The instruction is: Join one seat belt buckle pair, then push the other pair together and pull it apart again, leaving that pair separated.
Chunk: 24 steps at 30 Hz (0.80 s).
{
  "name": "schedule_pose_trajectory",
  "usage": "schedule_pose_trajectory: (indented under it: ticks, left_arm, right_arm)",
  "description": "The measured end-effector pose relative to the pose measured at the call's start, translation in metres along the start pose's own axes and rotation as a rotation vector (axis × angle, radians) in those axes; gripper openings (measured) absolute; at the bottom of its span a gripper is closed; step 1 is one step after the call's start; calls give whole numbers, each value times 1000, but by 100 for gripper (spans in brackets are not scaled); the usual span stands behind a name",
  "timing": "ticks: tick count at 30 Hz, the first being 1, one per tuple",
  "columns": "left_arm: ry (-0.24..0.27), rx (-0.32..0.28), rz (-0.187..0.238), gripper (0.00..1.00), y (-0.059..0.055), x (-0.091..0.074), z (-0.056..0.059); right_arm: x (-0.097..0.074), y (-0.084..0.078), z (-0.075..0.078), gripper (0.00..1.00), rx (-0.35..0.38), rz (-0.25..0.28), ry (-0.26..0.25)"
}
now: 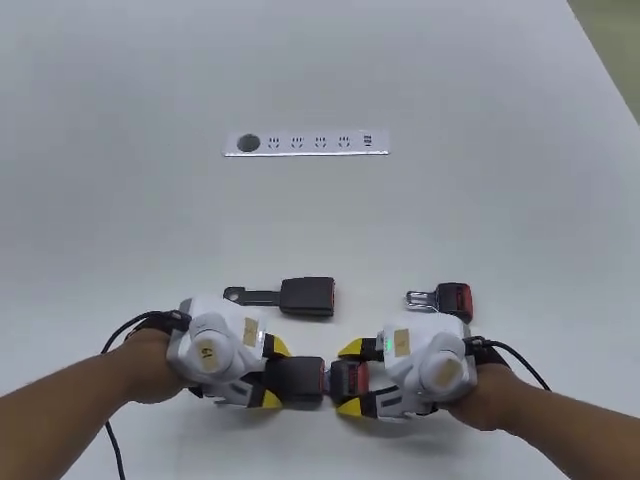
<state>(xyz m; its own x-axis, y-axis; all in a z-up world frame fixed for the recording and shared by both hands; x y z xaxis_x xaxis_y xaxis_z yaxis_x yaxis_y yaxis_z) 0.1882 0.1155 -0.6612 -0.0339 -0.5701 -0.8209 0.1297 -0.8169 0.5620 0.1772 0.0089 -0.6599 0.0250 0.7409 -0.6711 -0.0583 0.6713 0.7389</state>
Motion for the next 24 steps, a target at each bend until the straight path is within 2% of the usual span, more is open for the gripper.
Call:
schedule_pose_trajectory:
  ticks: [6,9,10,11,13,14,15,16,17,20,21,24]
  left_arm:
    - [4,2,-32,33,1,0,-1]
    - [-6,-36,-36,38,3,0,3]
    - [-7,-42,-36,42,3,0,4]
    - [-8,-47,-37,50,5,1,5]
    - [12,-48,-55,64,4,0,6]
    - [27,-35,-48,69,7,-3,7]
    - [24,-31,-29,69,10,-5,8]
    - [18,-60,0,69,12,-7,9]
    - [21,-80,11,70,12,-9,9]
    - [44,-103,30,77,15,-15,6]
    - [50,-138,54,78,20,-21,7]
    - [80,-173,87,83,22,-31,1]
  right_arm:
    - [-1,3,-1,36,-1,-22,-21]
    - [0,1,0,37,-5,-32,-31]
    - [1,-1,1,37,-9,-36,-38]
    - [0,-3,4,37,5,-48,-56]
    - [-1,-6,6,42,88,-48,-80]
    - [-3,-5,7,47,100,-37,-80]
    - [-5,-5,8,55,124,-23,-94]
    - [-8,-3,9,59,142,-4,-106]
    - [-12,-1,10,63,139,7,-113]
    - [-21,0,14,63,153,24,-138]
    - [-24,1,15,64,156,28,-146]
    - [-33,2,20,64,183,45,-163]
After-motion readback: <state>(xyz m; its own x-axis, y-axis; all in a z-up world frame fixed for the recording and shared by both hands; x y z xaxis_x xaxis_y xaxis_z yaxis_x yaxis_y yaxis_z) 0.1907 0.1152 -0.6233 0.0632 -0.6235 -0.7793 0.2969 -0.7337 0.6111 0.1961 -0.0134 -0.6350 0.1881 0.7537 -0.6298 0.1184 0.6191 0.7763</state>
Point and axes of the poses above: the centre of the closed fingertips' face, and the gripper's own axes: x roughly forward along the fingers, z roughly to its right, y roughly out of its top, the point moved 4 cm from there along -x, roughly backward along the fingers, and after that the axes turned 5 degrees about -x, right-handed, at the moved point
